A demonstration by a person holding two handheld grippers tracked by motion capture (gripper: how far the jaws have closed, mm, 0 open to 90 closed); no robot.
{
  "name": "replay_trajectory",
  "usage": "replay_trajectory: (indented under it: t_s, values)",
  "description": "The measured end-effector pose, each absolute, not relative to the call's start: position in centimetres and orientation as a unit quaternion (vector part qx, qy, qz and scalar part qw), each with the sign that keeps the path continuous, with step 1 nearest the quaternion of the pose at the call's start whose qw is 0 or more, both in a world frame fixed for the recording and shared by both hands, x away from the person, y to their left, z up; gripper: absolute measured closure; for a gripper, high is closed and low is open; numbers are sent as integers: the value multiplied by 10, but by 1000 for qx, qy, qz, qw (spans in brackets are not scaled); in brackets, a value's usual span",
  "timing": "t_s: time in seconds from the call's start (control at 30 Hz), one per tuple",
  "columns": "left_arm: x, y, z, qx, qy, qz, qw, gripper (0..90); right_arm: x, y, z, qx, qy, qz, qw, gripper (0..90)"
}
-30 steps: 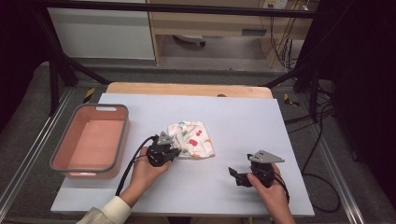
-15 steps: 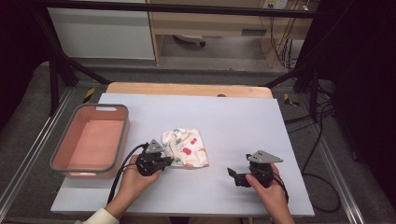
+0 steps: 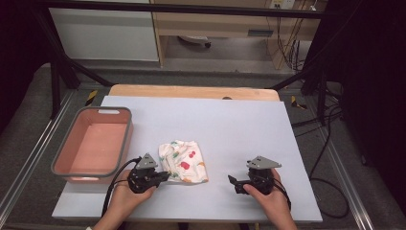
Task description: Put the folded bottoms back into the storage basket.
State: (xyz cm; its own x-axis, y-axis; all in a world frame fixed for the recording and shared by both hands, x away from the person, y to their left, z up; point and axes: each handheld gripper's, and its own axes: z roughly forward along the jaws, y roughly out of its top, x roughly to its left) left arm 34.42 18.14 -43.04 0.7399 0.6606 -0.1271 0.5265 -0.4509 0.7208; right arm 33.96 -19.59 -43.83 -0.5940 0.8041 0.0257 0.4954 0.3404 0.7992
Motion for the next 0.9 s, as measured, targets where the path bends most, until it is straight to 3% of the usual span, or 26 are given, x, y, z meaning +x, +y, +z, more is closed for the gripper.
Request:
replay_trajectory:
  t_s: [0.43, 0.9]
  values:
    - [315, 196, -427, 850, 344, 76, 392, 862, 331, -177, -434, 383, 802, 414, 196, 132]
    - [301, 211, -425, 851, 345, 76, 388, 861, 315, -128, -435, 333, 837, 405, 156, 172]
